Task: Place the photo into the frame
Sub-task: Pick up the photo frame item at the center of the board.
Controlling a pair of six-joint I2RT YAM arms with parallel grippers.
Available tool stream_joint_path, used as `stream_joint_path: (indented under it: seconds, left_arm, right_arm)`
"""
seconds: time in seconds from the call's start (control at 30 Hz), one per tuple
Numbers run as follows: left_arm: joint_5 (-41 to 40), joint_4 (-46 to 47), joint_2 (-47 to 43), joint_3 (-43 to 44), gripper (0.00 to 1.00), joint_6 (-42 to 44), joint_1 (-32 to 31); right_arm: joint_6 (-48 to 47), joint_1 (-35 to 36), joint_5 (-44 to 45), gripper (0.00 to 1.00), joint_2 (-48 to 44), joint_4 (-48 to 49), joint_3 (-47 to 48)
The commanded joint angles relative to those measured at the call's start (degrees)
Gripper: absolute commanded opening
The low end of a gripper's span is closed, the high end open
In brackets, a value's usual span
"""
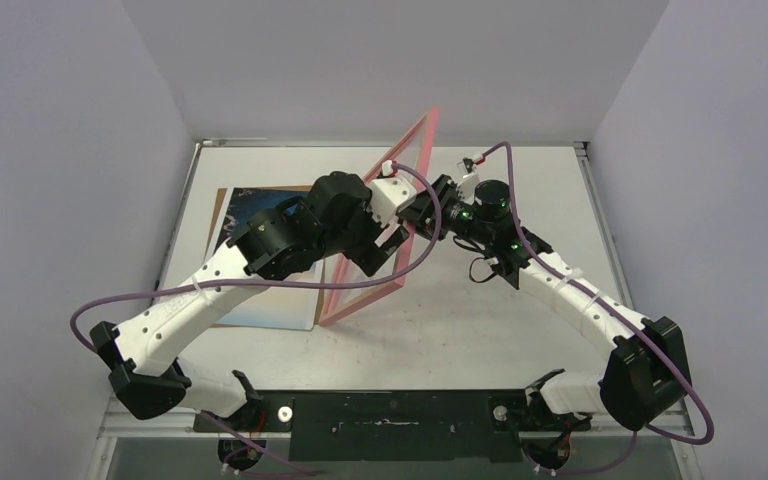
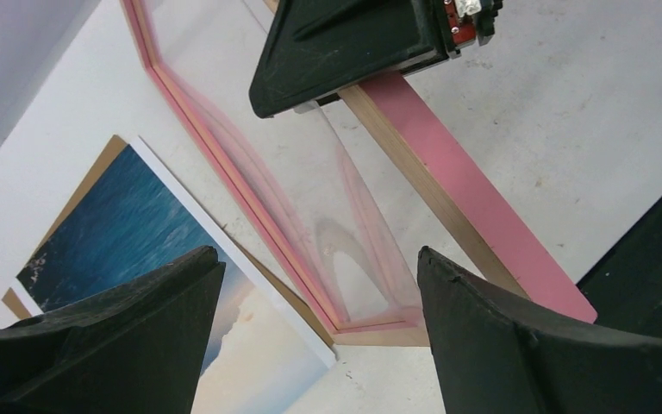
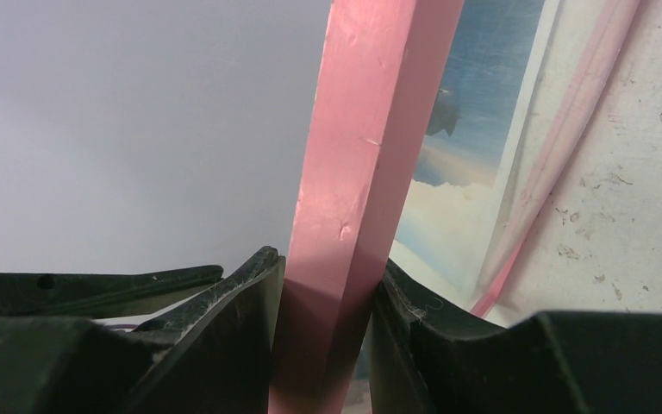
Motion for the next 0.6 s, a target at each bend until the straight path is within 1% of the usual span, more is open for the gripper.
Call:
stream_joint_path:
  seconds: [0.0,0.1,0.2,0.43,0.57]
  left_arm:
    - [-5.5,0.0,-2.1,1.2,0.81,4.0,0.2]
    - [-6.0,-0.2,-2.2,0.8,0.77,3.8,0.2]
    - [-5.2,-0.7,-2.0,0.8,0.70,3.4,0.4]
    - [1.9,-3.6,-0.8,-0.3,0.68,-1.5,0.8]
    - [3.8,-4.3,-0.5,-1.5,0.64,-2.3,0.7]
  right_arm:
    - [-3.0,0.0,0.3,0.36,-2.3,5.5,0.4]
    - [-2.9,0.1,0.3,0.36,-2.1,5.9,0.3]
    - [-2.9,0.1,0.2,0.36,-2.2,6.0,0.2]
    - [-2.9,0.0,-0.1,0.36,-2.4,5.9,0.2]
    - [-2.9,-0.1,0.1,0.37,-2.9,5.7,-0.1]
